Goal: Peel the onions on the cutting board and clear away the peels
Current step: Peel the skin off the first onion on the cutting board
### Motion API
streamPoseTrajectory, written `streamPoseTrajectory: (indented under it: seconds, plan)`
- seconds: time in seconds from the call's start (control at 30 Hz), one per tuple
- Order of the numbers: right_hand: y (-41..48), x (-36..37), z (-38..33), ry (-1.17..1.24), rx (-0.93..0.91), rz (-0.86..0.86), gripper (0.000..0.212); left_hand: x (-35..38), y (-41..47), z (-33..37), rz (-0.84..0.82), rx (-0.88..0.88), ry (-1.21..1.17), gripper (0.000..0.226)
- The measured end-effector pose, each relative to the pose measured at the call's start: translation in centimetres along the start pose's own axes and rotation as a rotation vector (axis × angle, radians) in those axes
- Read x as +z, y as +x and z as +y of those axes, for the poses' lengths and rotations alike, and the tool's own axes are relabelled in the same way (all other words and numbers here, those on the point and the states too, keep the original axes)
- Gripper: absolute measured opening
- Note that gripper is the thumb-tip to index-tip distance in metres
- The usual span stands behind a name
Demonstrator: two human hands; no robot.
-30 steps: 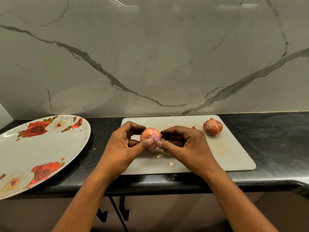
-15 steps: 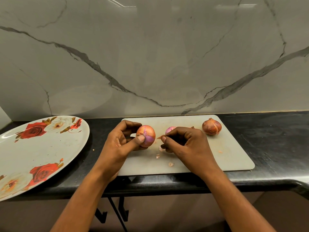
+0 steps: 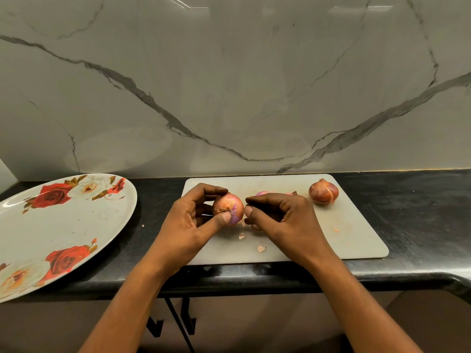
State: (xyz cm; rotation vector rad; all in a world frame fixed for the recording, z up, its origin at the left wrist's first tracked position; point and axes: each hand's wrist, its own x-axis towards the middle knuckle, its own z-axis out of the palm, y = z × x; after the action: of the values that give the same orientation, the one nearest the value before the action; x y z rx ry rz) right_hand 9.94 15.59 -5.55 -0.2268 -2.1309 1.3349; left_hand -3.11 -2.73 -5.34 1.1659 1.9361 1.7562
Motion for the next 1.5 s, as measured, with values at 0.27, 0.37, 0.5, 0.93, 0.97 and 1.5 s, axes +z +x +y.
streamPoseTrajectory:
  seconds: [0.27, 0.37, 0.5, 0.93, 0.97, 1.5]
  plan:
    - [0.1, 0.0, -0.1, -0.030, -0.063, -0.110, 0.034, 0.3, -0.1, 0.2, -0.068, 0.025, 0.060, 0.046]
    - [0.1, 0.0, -0.2, -0.050, -0.077, -0.107, 0.030, 0.2, -0.1, 0.1, -0.078, 0.029, 0.059, 0.045]
    - [0.2, 0.0, 0.1, -0.106, -0.087, -0.063, 0.034, 0.0, -0.1, 0.2, -0.076, 0.020, 0.037, 0.047]
    - [0.1, 0.0, 0.0, -0.080, -0.084, -0.025, 0.021, 0.2, 0.0, 0.4, 0.018, -0.009, 0.024, 0.048]
    - [0.1, -0.1, 0.0, -0.076, -0.088, -0.024, 0.016, 0.2, 0.0, 0.5, 0.025, -0.010, 0.023, 0.048]
    - [0.2, 0.0, 0.9, -0.058, -0.065, 0.030, 0.008, 0.1, 0.0, 0.2, 0.020, -0.012, 0.022, 0.046]
